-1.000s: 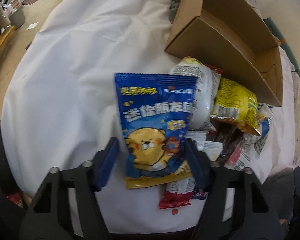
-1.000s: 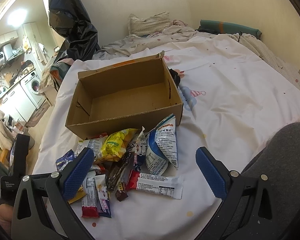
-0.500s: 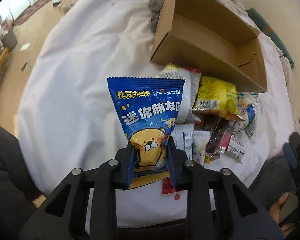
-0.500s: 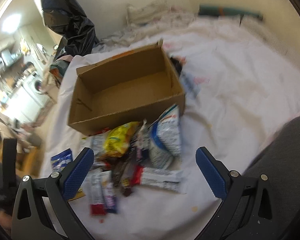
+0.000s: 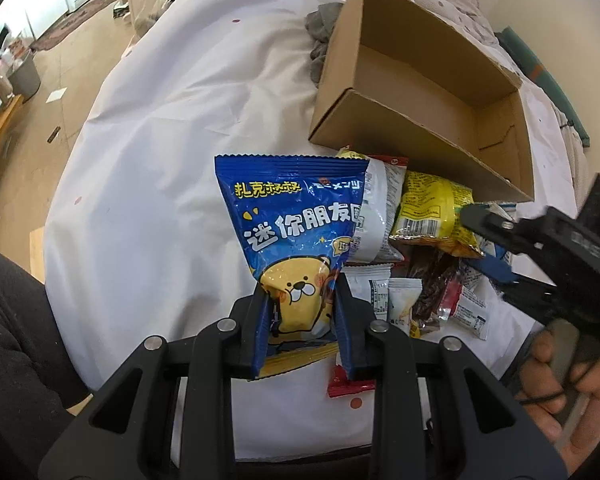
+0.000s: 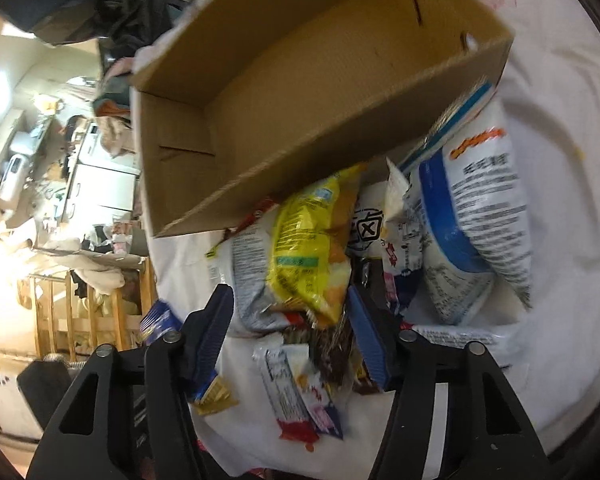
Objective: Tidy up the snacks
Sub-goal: 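Grasp the blue cartoon chip bag with the left gripper while the right grasps the yellow bag, then carry both bags over the box and open both grippers to drop them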
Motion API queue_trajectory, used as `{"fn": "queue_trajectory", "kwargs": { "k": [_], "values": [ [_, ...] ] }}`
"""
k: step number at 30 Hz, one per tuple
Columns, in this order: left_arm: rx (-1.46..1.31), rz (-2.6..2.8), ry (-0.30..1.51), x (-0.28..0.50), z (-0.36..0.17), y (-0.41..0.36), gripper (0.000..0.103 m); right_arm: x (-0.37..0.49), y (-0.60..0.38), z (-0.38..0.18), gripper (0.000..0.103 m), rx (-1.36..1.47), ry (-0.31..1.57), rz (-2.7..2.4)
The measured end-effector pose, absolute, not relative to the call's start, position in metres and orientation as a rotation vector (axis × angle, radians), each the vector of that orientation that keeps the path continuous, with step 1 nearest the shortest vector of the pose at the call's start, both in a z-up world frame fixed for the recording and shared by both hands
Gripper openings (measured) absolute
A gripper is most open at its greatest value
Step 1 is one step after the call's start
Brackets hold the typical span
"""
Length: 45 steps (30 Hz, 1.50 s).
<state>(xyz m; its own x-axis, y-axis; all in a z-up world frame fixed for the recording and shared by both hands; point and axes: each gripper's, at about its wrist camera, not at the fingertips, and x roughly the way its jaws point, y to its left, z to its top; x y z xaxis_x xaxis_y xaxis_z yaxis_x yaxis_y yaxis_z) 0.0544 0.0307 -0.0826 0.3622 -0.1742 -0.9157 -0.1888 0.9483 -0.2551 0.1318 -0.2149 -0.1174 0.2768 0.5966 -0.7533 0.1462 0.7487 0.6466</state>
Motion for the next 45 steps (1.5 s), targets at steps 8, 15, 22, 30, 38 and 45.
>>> {"fn": "queue_trajectory", "kwargs": {
  "k": [8,15,22,30,38,45],
  "values": [
    [-0.352,0.009,1.209,0.056,-0.085,0.030,0.025,0.141,-0.216,-0.140,0.038,0.776,1.249,0.301],
    [-0.345,0.025,1.189,0.054,-0.079,0.033,0.025,0.119,-0.234,-0.109,0.028,0.794,1.195,0.339],
    [-0.331,0.030,1.155,0.066,-0.060,0.038,0.025,0.088,-0.268,-0.050,0.028,0.852,1.090,0.467],
    [-0.233,-0.024,1.058,0.109,-0.006,0.026,0.025,0.107,-0.300,-0.002,0.028,0.782,0.939,0.485],
    [-0.154,-0.085,1.021,0.157,0.018,0.005,0.025,0.149,-0.314,-0.006,0.028,0.745,0.918,0.467],
    [-0.080,-0.119,1.006,0.187,0.009,-0.021,0.025,0.173,-0.313,-0.031,0.028,0.672,0.898,0.451]
  ]
}}
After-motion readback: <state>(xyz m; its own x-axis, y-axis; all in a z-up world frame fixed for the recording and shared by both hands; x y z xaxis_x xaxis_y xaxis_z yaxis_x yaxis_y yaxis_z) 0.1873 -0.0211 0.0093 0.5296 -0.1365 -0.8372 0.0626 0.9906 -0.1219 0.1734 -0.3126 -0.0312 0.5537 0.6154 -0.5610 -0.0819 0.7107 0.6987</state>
